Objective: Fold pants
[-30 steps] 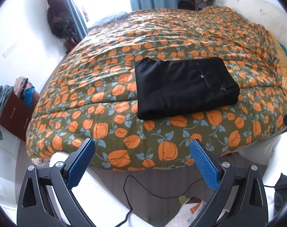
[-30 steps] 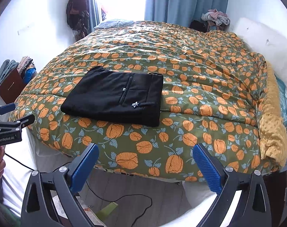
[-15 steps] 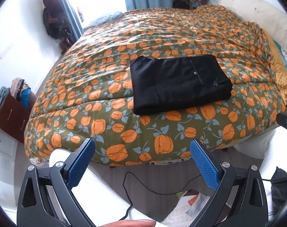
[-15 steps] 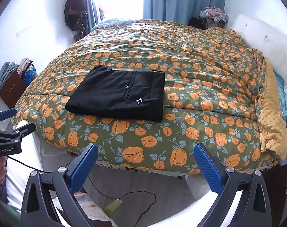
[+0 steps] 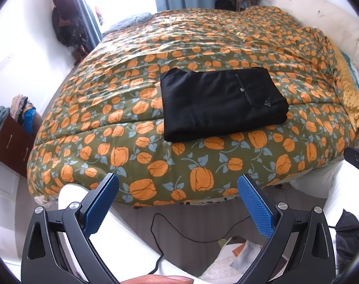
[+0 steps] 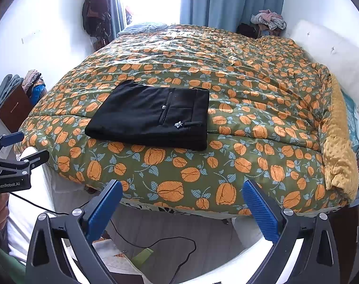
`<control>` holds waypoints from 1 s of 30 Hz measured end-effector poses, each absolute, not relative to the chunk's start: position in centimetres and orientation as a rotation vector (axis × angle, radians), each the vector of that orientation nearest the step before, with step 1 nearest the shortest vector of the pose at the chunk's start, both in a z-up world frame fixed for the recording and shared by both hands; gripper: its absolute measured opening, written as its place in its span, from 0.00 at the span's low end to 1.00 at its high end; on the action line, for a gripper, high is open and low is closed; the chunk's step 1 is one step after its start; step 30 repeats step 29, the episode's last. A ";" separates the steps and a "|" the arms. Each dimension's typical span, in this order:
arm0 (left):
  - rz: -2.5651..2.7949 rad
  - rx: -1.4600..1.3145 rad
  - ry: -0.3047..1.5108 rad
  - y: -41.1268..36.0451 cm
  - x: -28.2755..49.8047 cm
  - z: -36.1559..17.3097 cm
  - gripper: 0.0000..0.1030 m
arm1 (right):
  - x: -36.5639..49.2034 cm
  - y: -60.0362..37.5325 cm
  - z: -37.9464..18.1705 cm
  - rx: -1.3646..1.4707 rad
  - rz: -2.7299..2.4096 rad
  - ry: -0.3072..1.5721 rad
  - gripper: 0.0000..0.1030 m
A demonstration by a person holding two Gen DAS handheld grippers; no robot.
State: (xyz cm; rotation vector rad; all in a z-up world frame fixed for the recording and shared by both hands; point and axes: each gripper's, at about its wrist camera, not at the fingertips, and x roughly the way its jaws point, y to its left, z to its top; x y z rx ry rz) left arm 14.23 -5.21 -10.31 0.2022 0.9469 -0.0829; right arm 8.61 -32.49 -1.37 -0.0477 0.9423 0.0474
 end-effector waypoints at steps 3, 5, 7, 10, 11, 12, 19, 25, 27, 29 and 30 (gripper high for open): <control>-0.082 0.201 0.951 -5.2 14.4 -10.4 0.98 | 8.6 -32.5 -1.4 -0.046 0.048 0.945 0.98; -0.082 0.202 0.951 -5.3 14.4 -10.5 0.98 | 8.7 -32.6 -1.5 -0.042 0.049 0.949 0.98; -0.082 0.202 0.951 -5.3 14.4 -10.4 0.98 | 8.7 -32.7 -1.6 -0.041 0.048 0.951 0.98; -0.081 0.202 0.954 -5.2 14.4 -10.7 0.98 | 8.7 -32.8 -1.6 -0.041 0.047 0.951 0.98; -0.080 0.202 0.955 -5.2 14.4 -10.7 0.98 | 8.7 -32.8 -1.6 -0.042 0.048 0.951 0.98; -0.080 0.202 0.955 -5.1 14.5 -10.7 0.98 | 8.7 -32.8 -1.6 -0.041 0.048 0.950 0.98; -0.082 0.203 0.954 -5.0 14.5 -10.7 0.98 | 8.9 -32.8 -1.7 -0.043 0.052 0.948 0.98; -0.073 0.181 0.957 -4.5 14.5 -11.0 0.98 | 9.1 -32.5 -1.6 -0.058 0.051 0.943 0.98; -0.076 0.184 0.956 -4.6 14.4 -11.0 0.98 | 9.2 -32.3 -1.6 -0.062 0.050 0.940 0.98; -0.078 0.198 0.952 -4.8 14.3 -11.1 0.98 | 9.2 -32.1 -1.6 -0.065 0.054 0.935 0.98; -0.078 0.198 0.952 -4.8 14.3 -11.1 0.98 | 9.2 -32.1 -1.6 -0.065 0.054 0.935 0.98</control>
